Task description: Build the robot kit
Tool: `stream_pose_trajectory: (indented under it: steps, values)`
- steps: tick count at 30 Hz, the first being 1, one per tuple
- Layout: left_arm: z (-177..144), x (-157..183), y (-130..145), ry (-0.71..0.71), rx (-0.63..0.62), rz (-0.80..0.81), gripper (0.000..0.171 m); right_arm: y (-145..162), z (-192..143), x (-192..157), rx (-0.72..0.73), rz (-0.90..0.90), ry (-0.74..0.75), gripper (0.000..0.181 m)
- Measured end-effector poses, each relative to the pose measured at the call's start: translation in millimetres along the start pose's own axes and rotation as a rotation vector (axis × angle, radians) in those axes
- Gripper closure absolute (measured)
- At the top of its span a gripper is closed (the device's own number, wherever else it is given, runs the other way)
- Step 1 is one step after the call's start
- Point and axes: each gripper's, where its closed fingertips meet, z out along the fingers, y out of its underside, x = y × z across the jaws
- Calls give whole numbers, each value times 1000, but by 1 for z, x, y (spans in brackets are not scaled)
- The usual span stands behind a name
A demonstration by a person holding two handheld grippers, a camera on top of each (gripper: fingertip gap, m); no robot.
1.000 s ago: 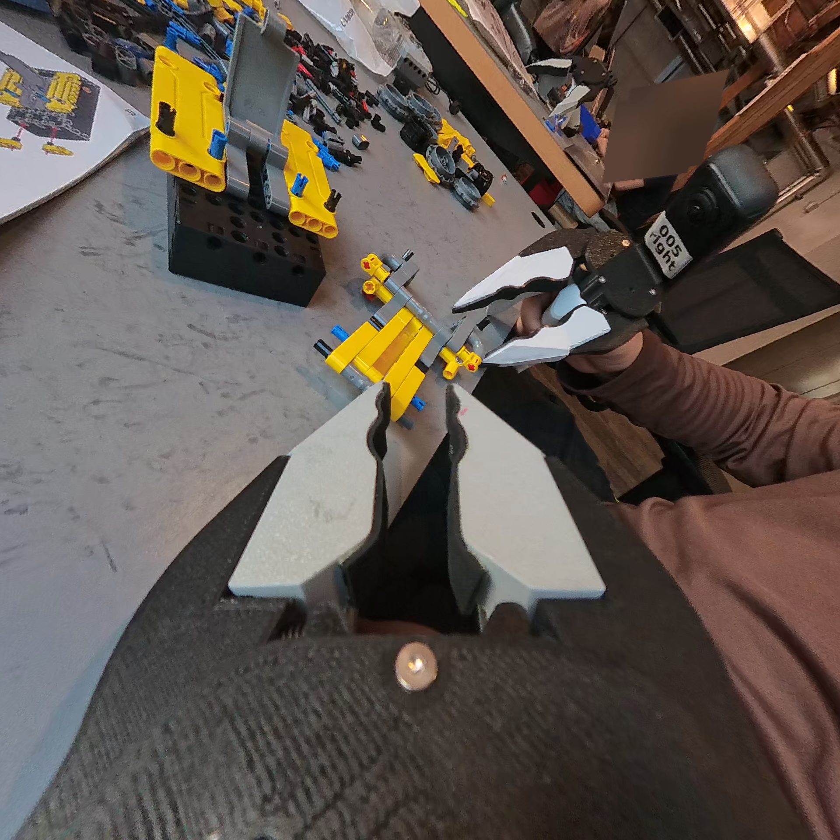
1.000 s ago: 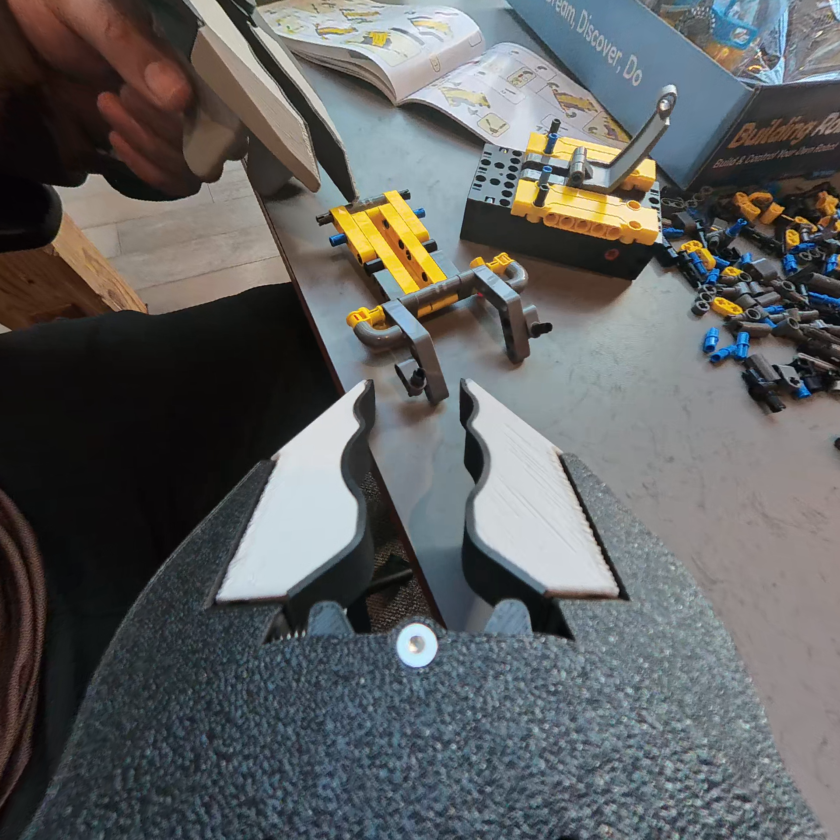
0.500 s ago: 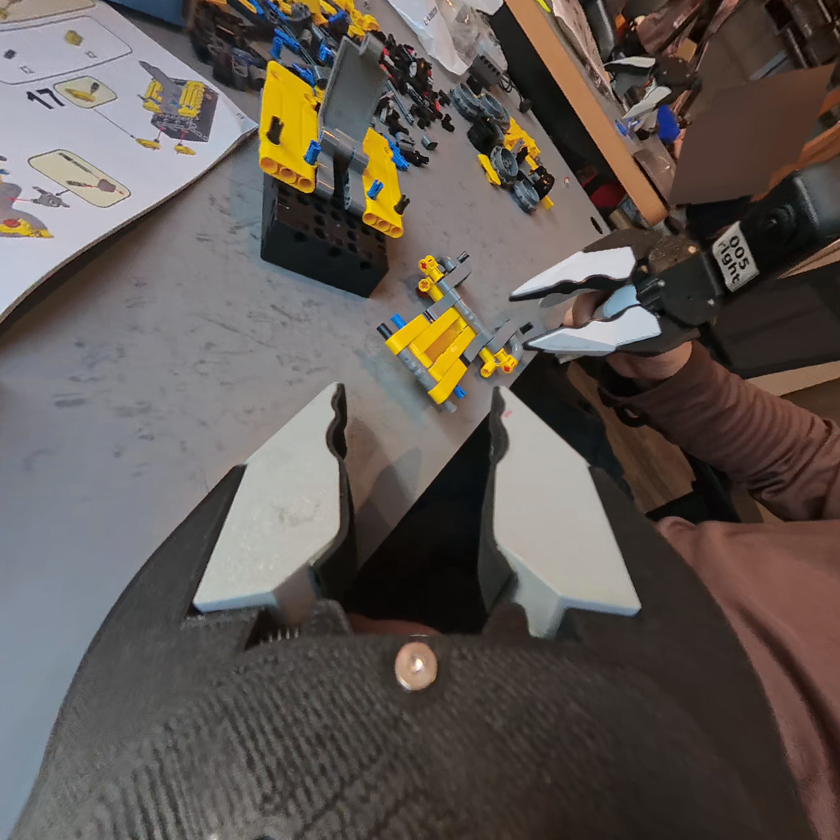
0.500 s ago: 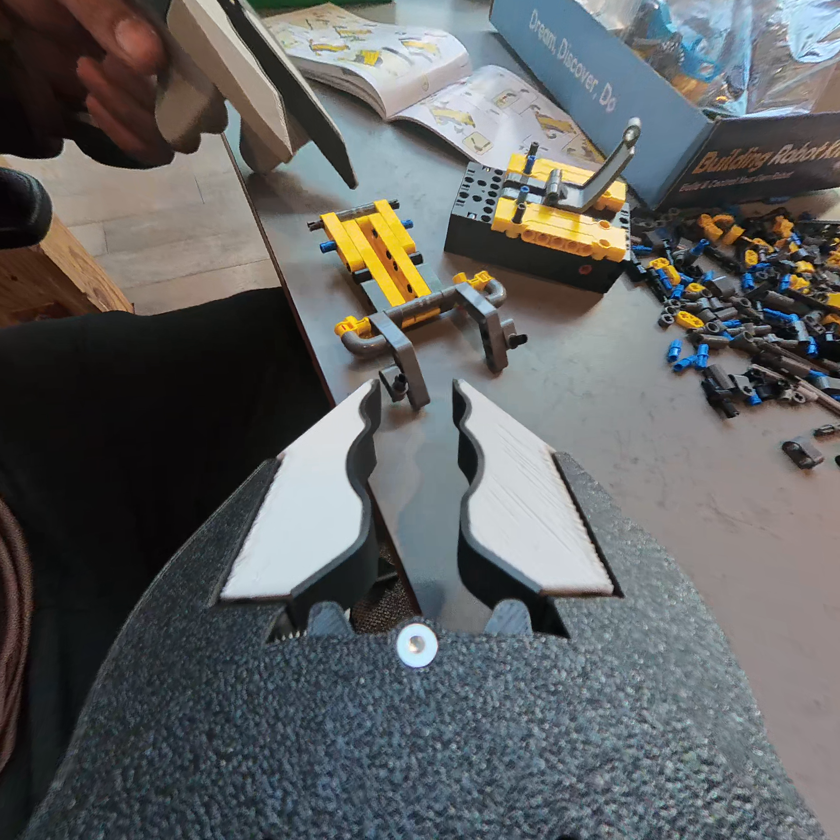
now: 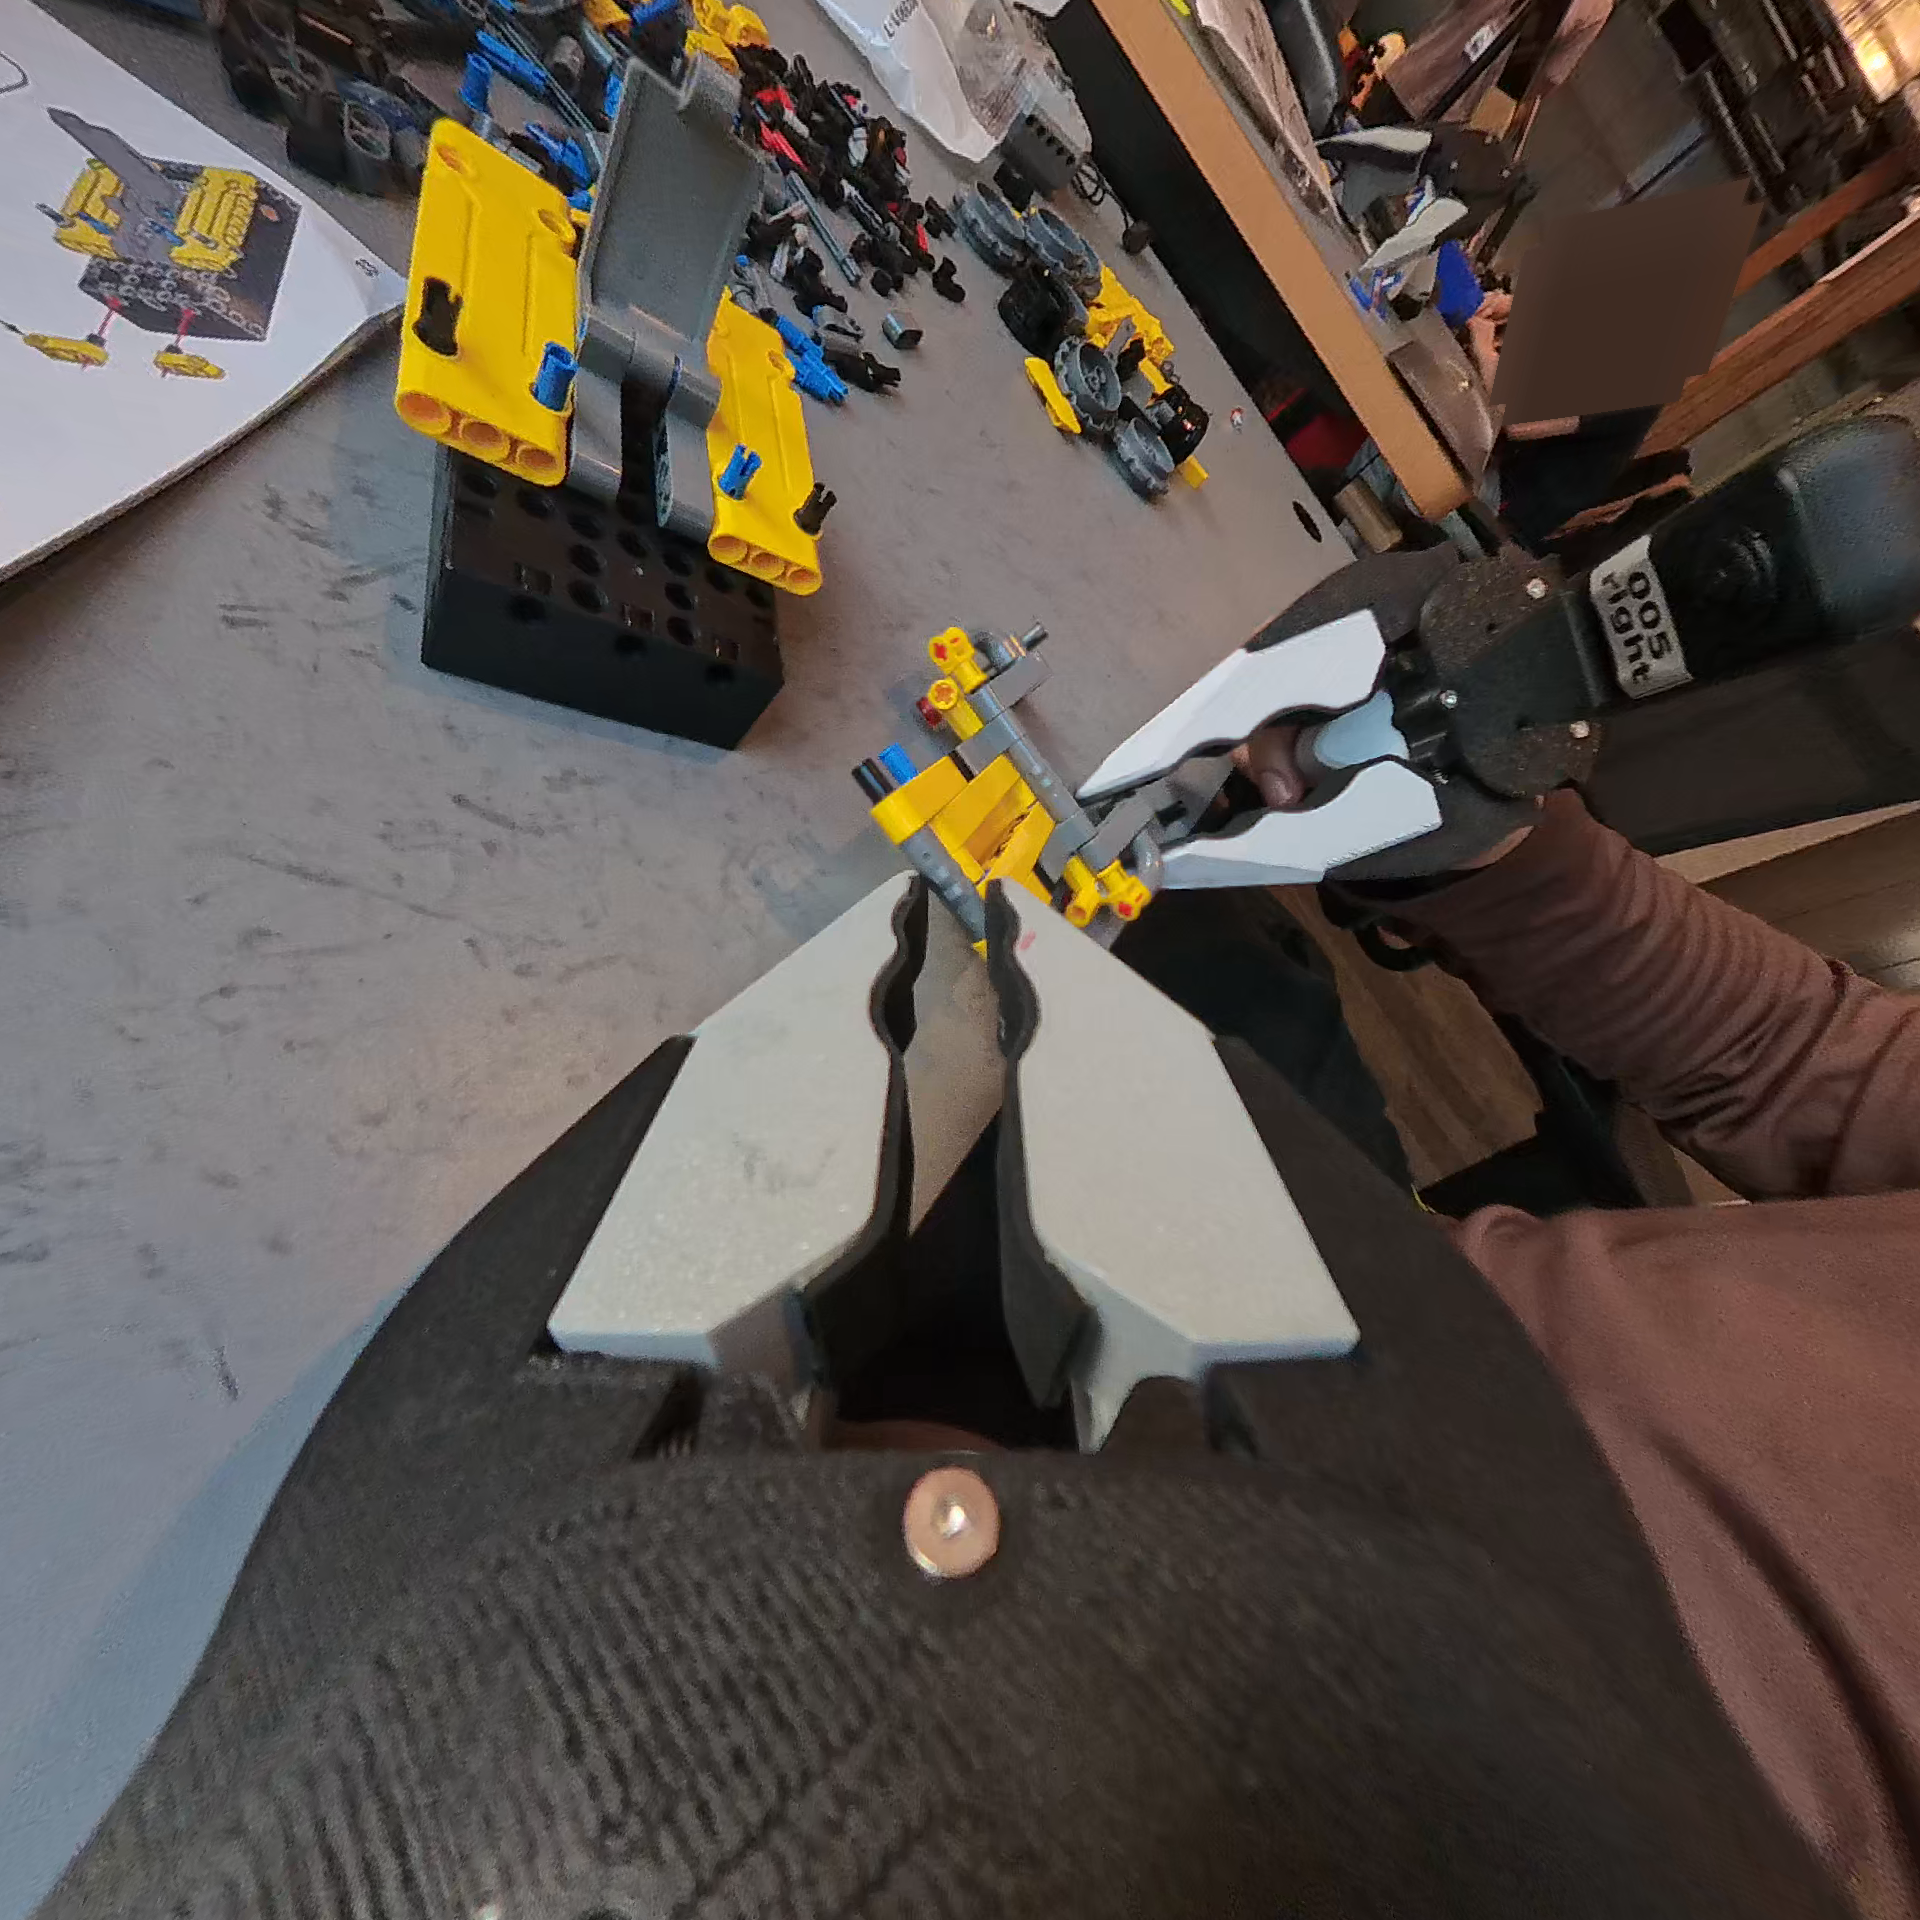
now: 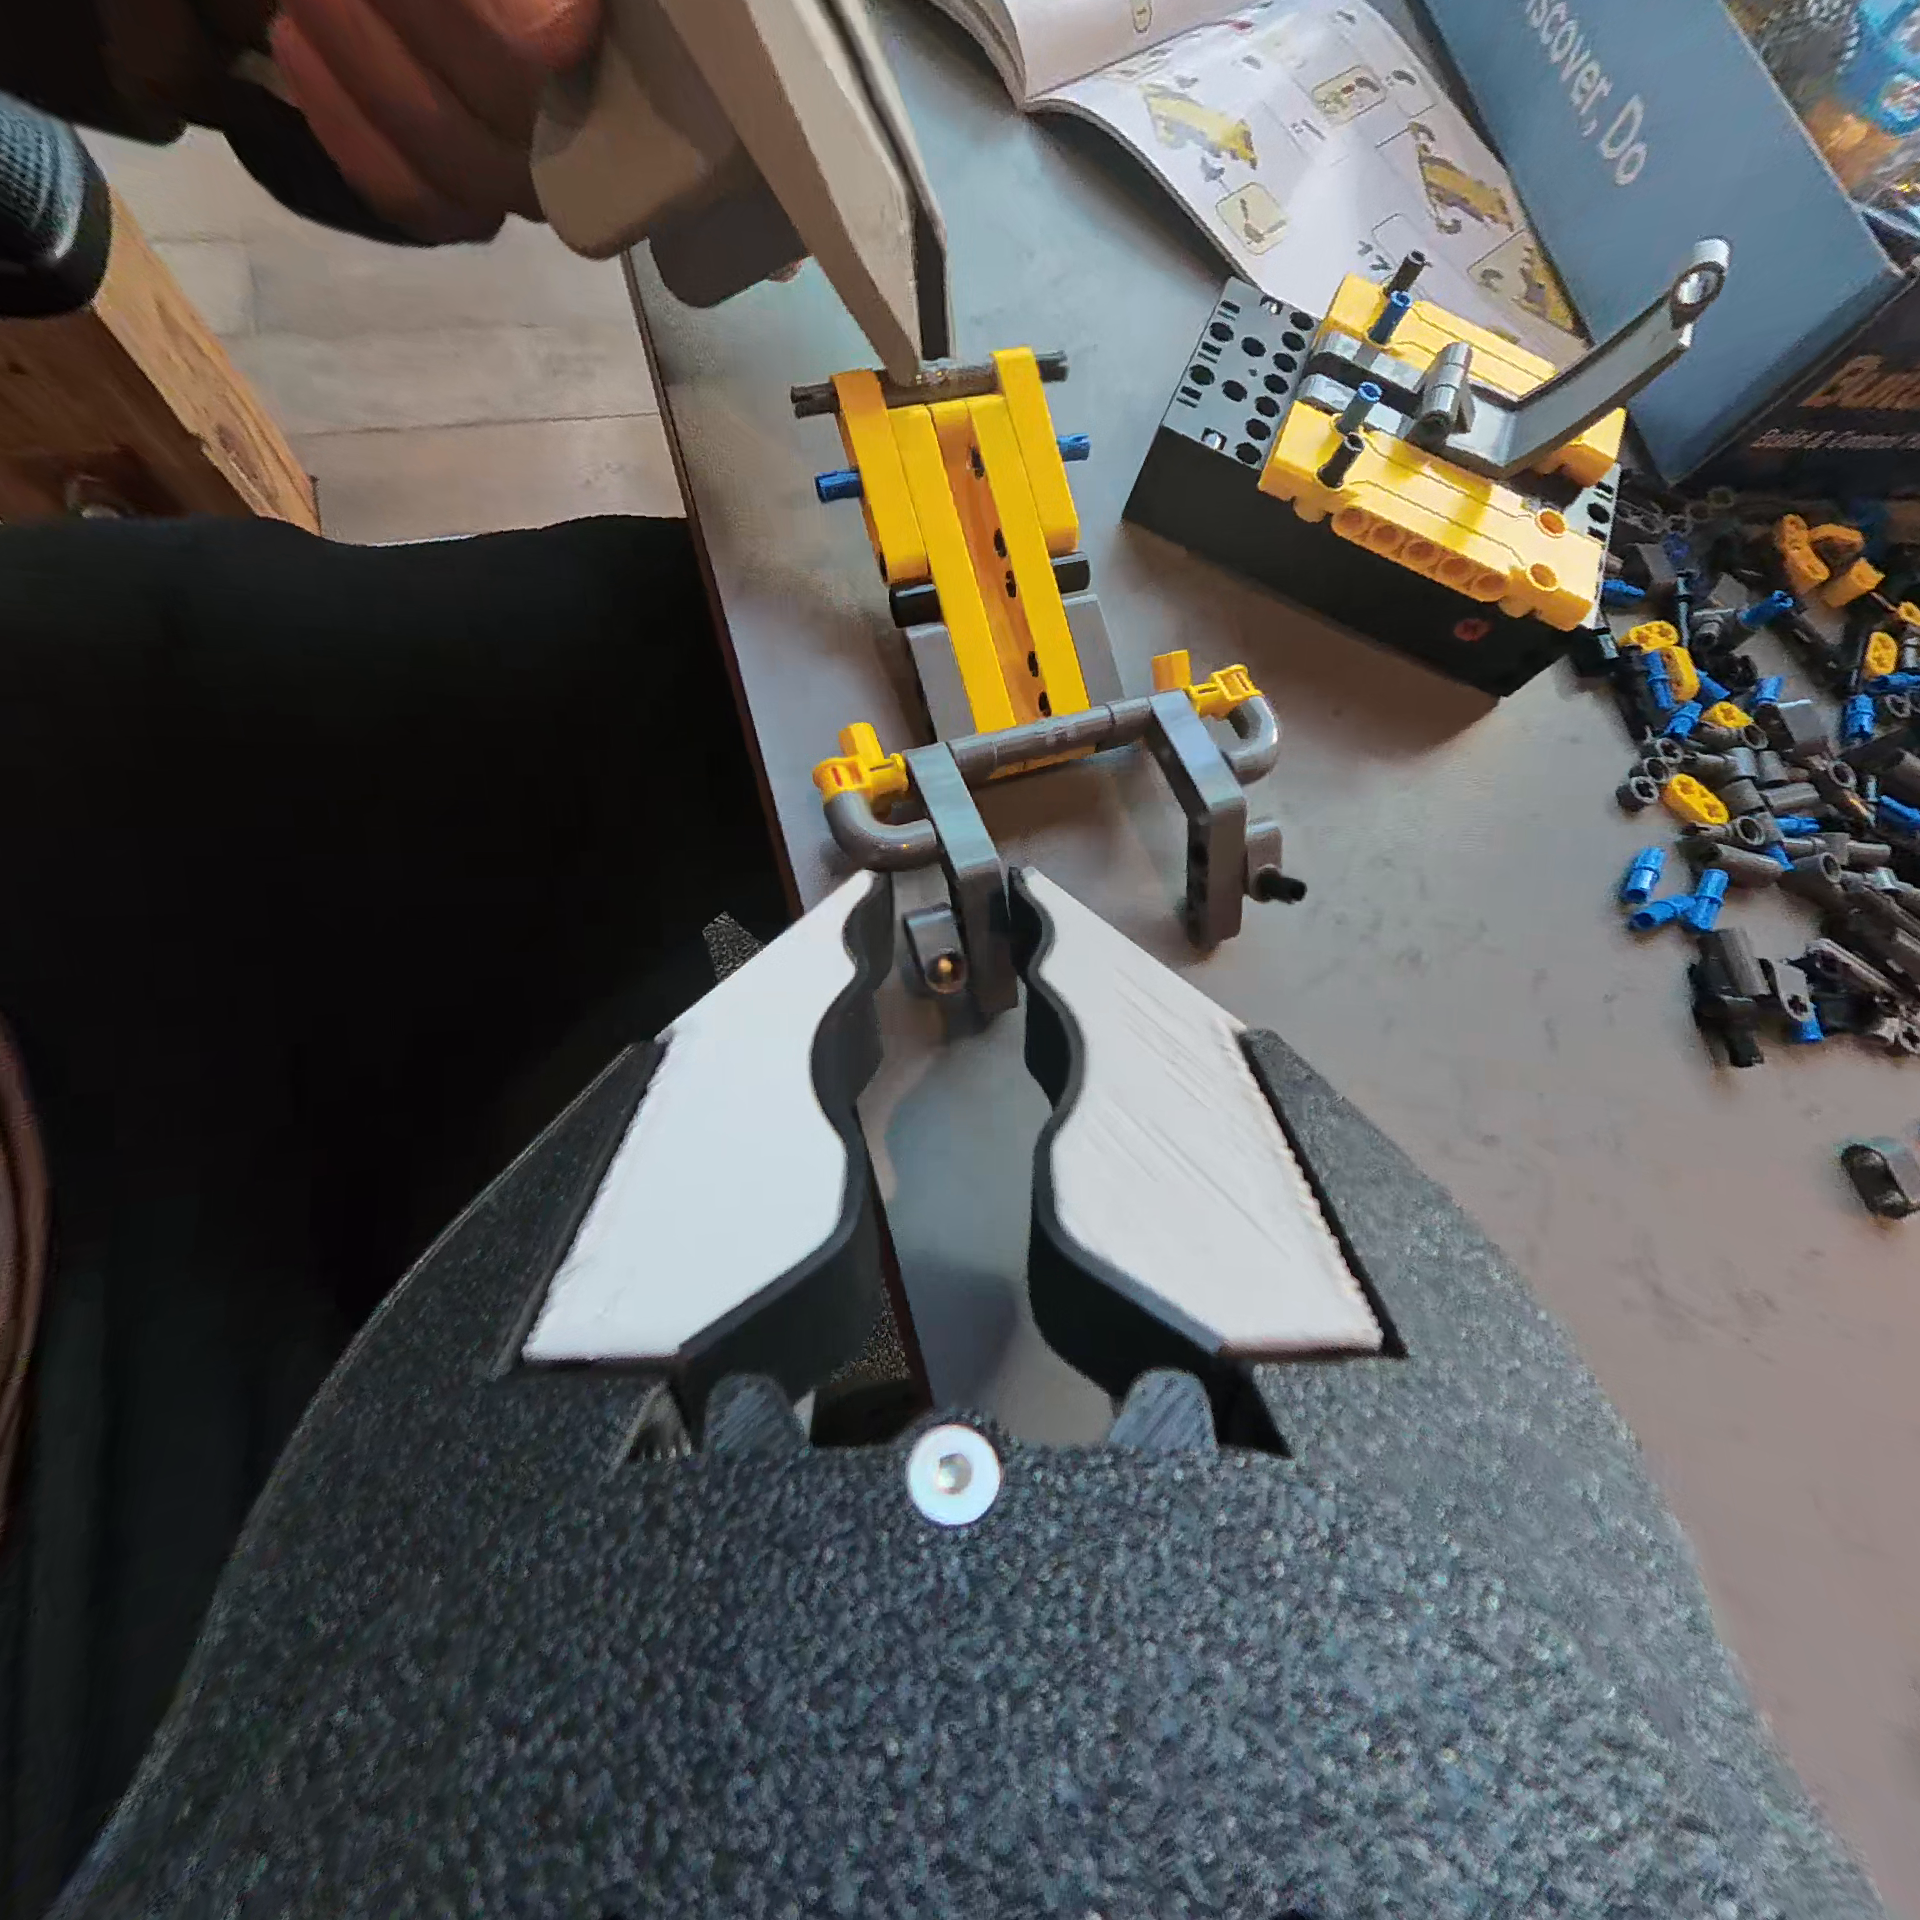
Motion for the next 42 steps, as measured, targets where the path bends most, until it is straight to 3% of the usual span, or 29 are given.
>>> stream_pose_trajectory:
  steps: [10, 21, 29, 33, 37, 42]
  values:
    - [3, 30, -31, -62, -109, 135, 164, -5, 6, -3, -96, -155, -54, 165]
    - [59, 53, -28, -41, -188, 209, 170, -2, -4, 5, -67, -201, -18, 160]
    - [54, 43, -24, -105, -186, 285, 159, 24, -79, 38, -149, -193, -10, 151]
    - [42, 39, -21, -129, -164, 305, 153, 24, -119, 69, -134, -150, 102, 151]
    - [19, 41, -26, -137, -103, 316, 147, -1, -168, 83, -44, -140, 193, 148]
    - [-10, 35, -20, -140, -20, 278, 142, -51, -241, 70, 221, -174, 252, 147]
